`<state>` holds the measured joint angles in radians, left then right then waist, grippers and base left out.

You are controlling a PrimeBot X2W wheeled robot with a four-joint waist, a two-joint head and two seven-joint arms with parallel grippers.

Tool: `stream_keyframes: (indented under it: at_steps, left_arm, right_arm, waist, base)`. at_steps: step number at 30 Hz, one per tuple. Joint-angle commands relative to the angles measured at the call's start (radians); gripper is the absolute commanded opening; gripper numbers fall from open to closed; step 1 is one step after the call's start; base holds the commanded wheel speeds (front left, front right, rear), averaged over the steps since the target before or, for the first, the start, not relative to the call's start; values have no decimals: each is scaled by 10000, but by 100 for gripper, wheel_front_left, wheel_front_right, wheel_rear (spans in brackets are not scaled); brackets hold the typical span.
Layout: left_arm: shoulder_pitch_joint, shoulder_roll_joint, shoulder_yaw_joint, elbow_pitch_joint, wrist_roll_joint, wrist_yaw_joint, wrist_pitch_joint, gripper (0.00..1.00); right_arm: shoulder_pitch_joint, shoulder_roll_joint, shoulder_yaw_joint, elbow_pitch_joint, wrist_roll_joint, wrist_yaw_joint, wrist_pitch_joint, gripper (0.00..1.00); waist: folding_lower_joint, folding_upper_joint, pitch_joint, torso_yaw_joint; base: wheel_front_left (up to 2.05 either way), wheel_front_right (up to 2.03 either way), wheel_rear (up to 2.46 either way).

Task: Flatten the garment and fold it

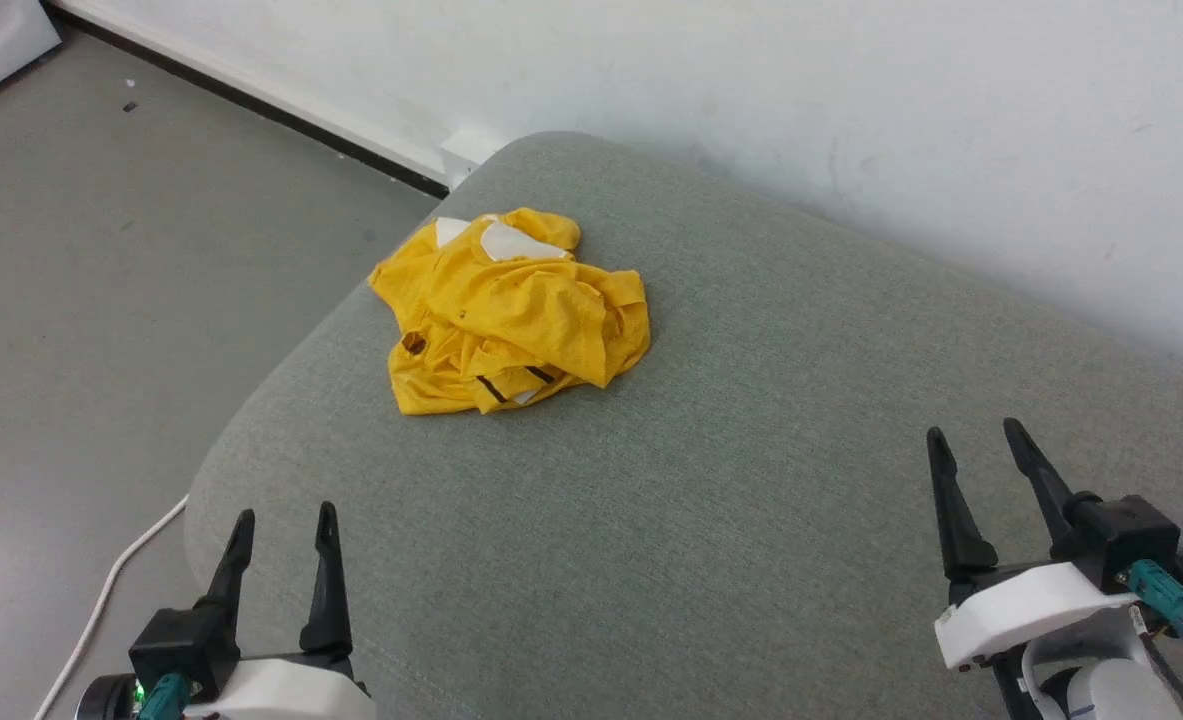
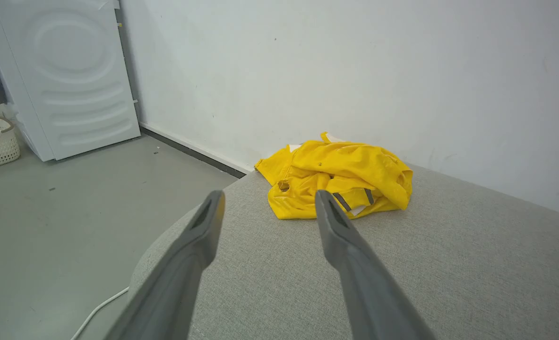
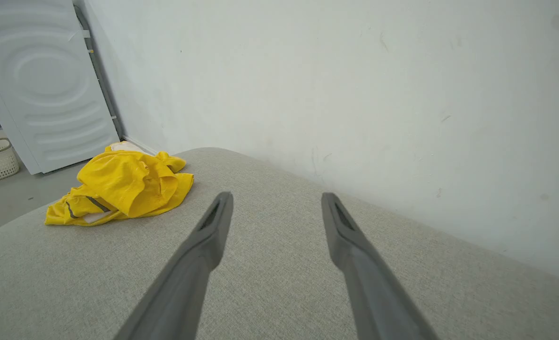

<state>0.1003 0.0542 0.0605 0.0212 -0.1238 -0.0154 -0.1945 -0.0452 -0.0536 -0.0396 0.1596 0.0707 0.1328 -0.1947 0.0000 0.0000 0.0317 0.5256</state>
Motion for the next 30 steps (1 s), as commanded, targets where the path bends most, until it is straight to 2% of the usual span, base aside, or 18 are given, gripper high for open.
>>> stream_keyframes:
  at_steps: [1,30]
  left_arm:
    - [102,-30,2,-1,-86,52,-122,100]
    - [504,-39,204,84,-328,-88,-672,100]
  right_arm:
    - [-193,25,-11,71,82,-16,-120,100]
    - [-147,34,-145,591,383,-21,-671,100]
  waist:
    - [0,0,3,200]
    - [0,0,-113,1684]
  base:
    - [0,0,0]
    - [-1,-1,-1]
